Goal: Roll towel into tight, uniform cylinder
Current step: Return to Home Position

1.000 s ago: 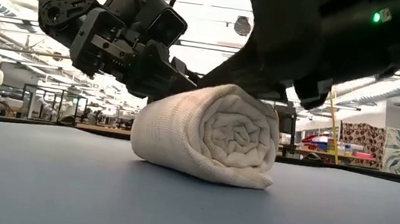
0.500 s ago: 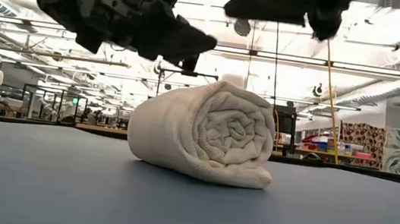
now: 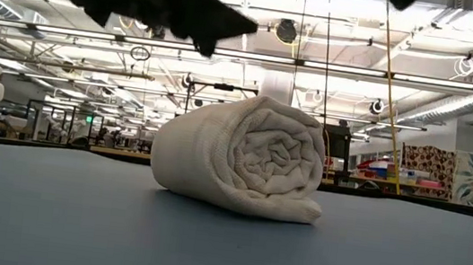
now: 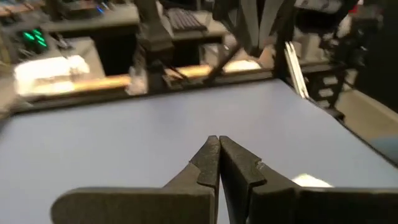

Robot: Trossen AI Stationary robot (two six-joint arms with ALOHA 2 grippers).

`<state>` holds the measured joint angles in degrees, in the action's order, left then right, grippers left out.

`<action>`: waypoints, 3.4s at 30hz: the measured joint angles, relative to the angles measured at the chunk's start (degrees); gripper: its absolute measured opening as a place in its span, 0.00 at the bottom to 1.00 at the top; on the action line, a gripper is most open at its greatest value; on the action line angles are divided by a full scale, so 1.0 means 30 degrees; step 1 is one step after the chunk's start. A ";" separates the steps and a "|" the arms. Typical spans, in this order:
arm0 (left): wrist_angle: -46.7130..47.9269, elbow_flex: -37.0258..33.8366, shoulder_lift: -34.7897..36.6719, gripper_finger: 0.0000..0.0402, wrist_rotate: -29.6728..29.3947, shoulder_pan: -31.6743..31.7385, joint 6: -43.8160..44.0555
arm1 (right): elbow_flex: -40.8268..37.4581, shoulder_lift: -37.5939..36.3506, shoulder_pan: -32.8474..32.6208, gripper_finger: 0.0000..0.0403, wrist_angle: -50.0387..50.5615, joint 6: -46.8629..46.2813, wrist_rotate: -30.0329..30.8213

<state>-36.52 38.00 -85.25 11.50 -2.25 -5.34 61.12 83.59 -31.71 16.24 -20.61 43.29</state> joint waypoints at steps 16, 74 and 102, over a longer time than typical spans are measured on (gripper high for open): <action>0.3957 0.0029 0.3773 0.04 -0.5679 0.0100 0.0718 | -0.4802 -0.6488 0.1897 0.00 -0.1742 0.7539 -0.5888; -0.0701 -1.0316 1.0604 0.01 -0.5781 0.0704 0.2119 | -2.0108 -1.6809 0.7345 0.00 -1.1720 0.8187 -1.2232; 0.9786 -1.0614 2.2320 0.01 -0.5607 0.0704 0.1776 | -2.0101 -2.2411 0.8576 0.00 -0.8354 0.9136 -1.2521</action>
<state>-7.16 6.16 -18.29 -5.32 -0.14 -0.01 0.82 16.35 -5.98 -8.82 6.80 5.73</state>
